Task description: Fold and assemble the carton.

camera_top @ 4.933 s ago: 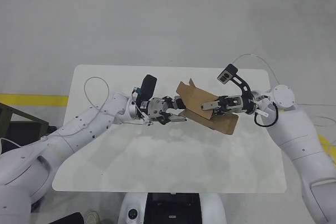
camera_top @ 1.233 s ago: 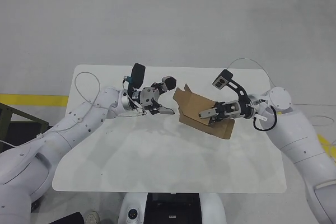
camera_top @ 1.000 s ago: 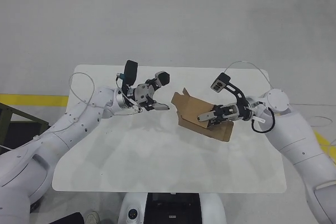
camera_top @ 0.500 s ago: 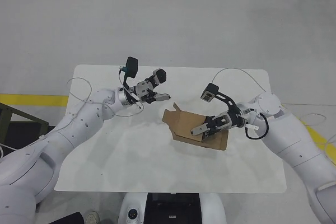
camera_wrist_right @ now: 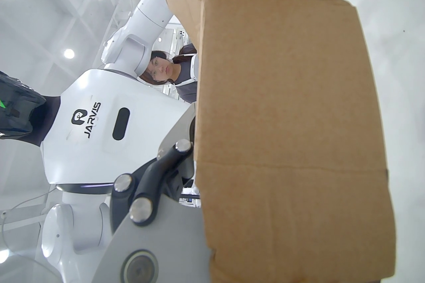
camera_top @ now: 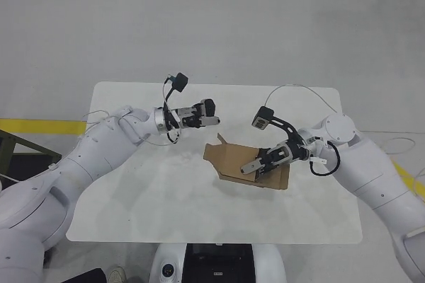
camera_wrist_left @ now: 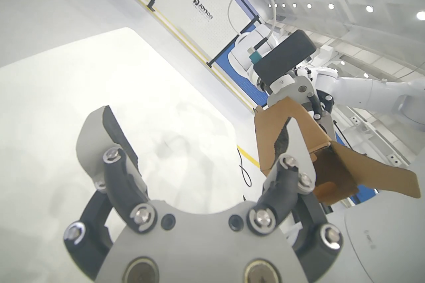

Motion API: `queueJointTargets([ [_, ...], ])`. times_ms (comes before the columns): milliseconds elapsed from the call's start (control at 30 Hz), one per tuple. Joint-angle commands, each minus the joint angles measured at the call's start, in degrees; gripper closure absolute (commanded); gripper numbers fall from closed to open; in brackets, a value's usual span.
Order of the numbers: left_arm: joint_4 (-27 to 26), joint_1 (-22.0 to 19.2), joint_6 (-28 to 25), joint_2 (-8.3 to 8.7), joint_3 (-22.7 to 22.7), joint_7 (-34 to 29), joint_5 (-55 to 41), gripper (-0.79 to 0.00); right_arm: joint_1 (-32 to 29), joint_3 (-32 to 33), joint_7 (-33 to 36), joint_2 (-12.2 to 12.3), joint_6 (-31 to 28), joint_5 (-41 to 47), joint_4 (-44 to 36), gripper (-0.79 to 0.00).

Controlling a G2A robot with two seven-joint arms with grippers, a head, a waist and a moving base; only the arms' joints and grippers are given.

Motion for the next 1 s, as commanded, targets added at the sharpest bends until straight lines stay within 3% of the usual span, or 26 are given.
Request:
queueJointTargets([
  [0, -0.23, -0.21, 0.79, -0.18, -0.18, -4.38, -2.44, -0.785, 0.23, -0.26, 0.0, 0.04, 0.0, -0.14, -0.22, 0.0],
  [467, 0.1, 0.98, 2.17, -1.54, -2.55, -17.21, -9.44, -0.785, 1.1, -0.34, 0.0, 0.12, 0.0, -0.03, 0.79, 0.0],
  [967, -3.5, 3.47, 0.53, -1.02, -5.89, -24.37, -10.53, -0.785, 0.46, 1.34, 0.0, -0.36, 0.0, -0.04, 1.84, 0.0],
])
